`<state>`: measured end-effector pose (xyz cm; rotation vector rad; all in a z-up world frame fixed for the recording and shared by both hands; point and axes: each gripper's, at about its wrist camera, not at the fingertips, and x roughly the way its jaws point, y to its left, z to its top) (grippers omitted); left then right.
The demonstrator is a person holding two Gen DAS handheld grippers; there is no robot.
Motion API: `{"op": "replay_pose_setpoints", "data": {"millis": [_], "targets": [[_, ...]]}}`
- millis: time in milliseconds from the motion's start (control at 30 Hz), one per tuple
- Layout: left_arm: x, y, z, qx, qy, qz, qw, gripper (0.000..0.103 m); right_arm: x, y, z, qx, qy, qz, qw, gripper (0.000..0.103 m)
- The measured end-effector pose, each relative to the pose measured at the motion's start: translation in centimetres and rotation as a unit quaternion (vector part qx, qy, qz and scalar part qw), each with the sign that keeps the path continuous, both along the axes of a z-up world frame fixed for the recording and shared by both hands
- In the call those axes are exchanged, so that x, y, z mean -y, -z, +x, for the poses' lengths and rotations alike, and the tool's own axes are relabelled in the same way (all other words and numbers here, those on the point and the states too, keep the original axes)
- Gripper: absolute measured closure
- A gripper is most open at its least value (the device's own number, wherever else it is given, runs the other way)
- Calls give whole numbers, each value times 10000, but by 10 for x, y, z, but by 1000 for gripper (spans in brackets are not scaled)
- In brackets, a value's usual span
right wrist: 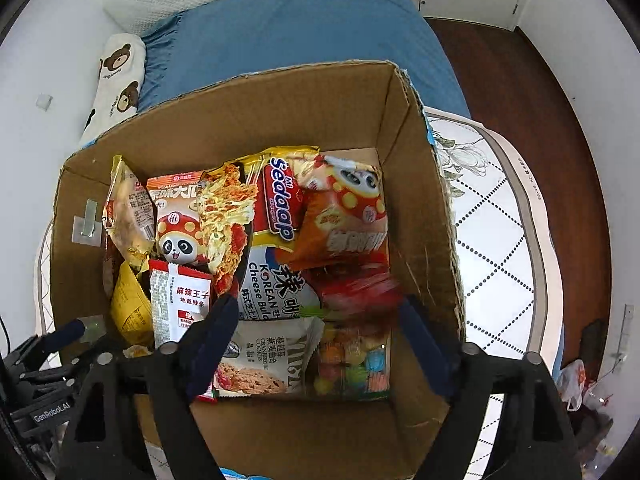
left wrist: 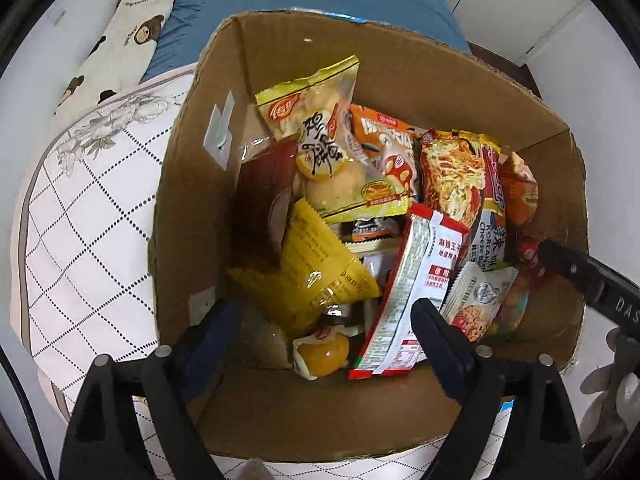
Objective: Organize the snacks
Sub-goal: 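Carry both packets into the cardboard box and open both tools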
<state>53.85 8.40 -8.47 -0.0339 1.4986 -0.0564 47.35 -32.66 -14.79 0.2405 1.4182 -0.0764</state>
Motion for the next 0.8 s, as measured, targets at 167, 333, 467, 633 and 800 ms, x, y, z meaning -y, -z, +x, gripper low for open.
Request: {"op": "replay_pose_setpoints", "data": {"millis": [167, 333, 467, 633, 800], "targets": [[6, 0, 2, 31, 36, 18, 10000, 11, -8, -2, -8, -26, -134, -107, 9999, 9], [12, -7, 0, 158, 68, 78, 9998, 11, -16, -3, -20, -47, -208, -138, 9997, 8], [15, -16, -4, 326, 79, 124, 9994, 11, -19, -7, -29, 26, -170, -190, 9997, 8], [16, -33, -12, 587, 84, 131, 9982, 11, -19, -19, -41, 157, -149, -207, 9996, 6], [18, -55, -28, 964, 142, 249, 9949, 11, -20, -35, -56, 344, -142, -273, 9989, 4]]}}
